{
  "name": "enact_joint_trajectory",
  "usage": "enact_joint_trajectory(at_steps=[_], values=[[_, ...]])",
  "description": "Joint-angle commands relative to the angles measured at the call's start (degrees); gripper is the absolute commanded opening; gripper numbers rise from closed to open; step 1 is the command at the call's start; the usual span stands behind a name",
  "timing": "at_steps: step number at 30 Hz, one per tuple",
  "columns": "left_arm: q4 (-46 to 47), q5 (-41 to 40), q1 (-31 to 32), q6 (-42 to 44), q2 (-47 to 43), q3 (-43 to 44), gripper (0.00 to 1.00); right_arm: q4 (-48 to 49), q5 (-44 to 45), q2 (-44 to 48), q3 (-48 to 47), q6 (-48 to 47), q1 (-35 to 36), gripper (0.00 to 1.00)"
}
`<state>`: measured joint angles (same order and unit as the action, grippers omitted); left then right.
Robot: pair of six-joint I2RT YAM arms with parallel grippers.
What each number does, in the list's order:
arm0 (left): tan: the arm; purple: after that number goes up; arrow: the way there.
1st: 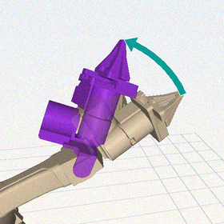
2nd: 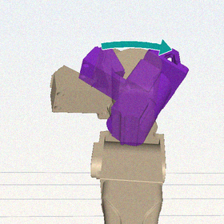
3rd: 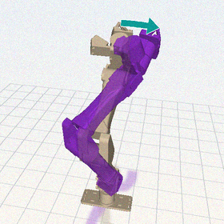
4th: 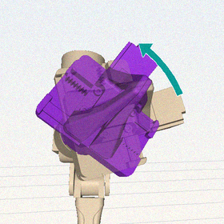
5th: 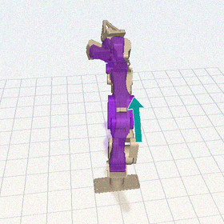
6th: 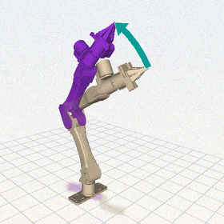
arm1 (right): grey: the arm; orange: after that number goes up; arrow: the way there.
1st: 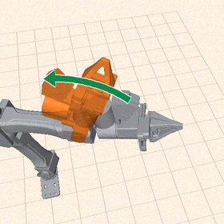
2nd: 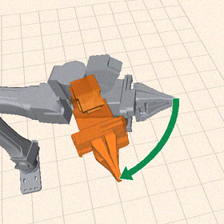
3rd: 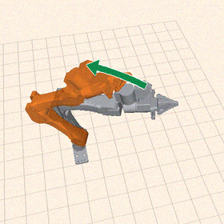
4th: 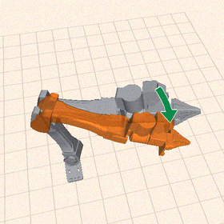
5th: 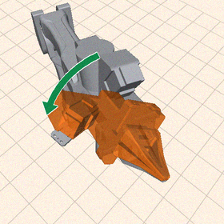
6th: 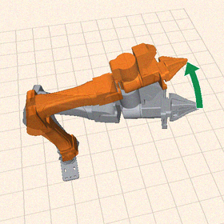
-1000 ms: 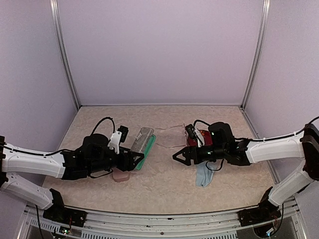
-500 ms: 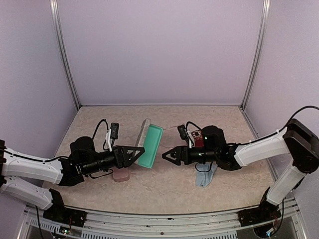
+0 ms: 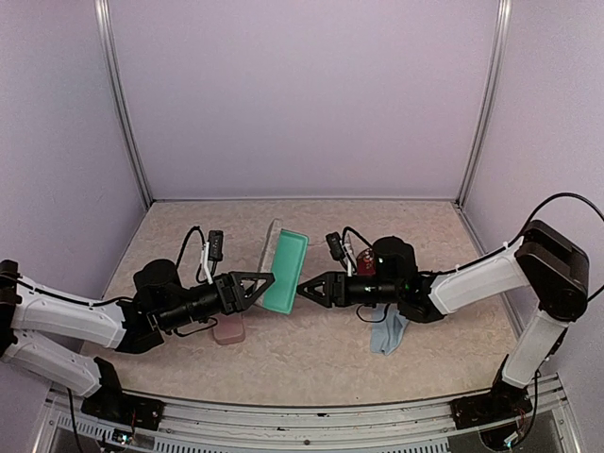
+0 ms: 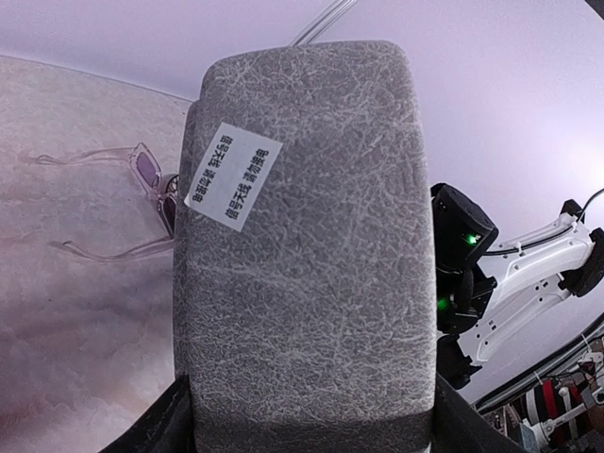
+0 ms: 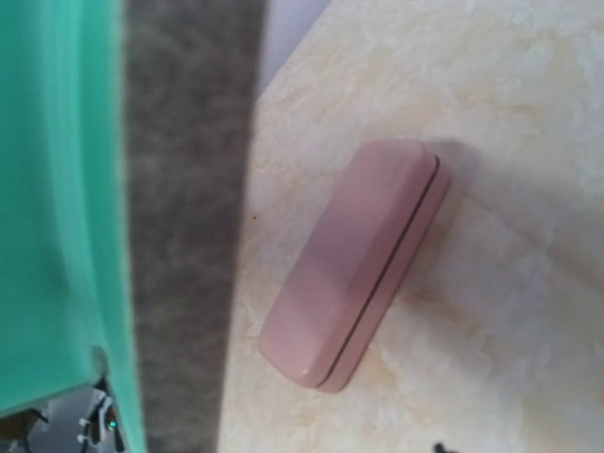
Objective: Organize the sunglasses
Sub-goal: Pass from the left arm to the right
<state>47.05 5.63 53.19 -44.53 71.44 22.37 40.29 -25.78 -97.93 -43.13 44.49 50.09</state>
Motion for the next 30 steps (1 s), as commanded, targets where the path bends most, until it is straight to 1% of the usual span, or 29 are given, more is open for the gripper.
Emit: enact_joint_trajectory(at_steps=[1, 5, 10, 15, 24, 30], values=[[6.9, 3.9, 1.1, -1.4, 0.3, 0.4, 0.00, 8.7, -3.6, -0.4, -1.1, 0.9, 1.2, 0.55], [7.2, 3.3, 1.1, -1.5, 0.2, 0.2, 0.00, 13.7, -3.8, 1.0, 1.6, 1.4, 1.2, 0.52], [7.6, 2.5, 1.1, -1.8, 0.0, -0.3, 0.00, 16.3, -4.0, 2.1, 3.2, 1.6, 1.2, 0.55], [7.5, 1.5, 1.1, -1.9, -1.2, -1.0, 0.00, 16.6, -3.7, 2.5, 3.6, 1.5, 1.2, 0.57], [6.6, -1.6, 1.0, -1.6, -4.4, -2.5, 0.00, 18.0, -1.6, 4.5, 6.1, 1.2, 1.2, 0.55], [7.6, -1.0, 1.1, -1.7, -3.9, -2.3, 0.00, 16.5, -2.8, 2.3, 3.6, 1.4, 1.7, 0.55]])
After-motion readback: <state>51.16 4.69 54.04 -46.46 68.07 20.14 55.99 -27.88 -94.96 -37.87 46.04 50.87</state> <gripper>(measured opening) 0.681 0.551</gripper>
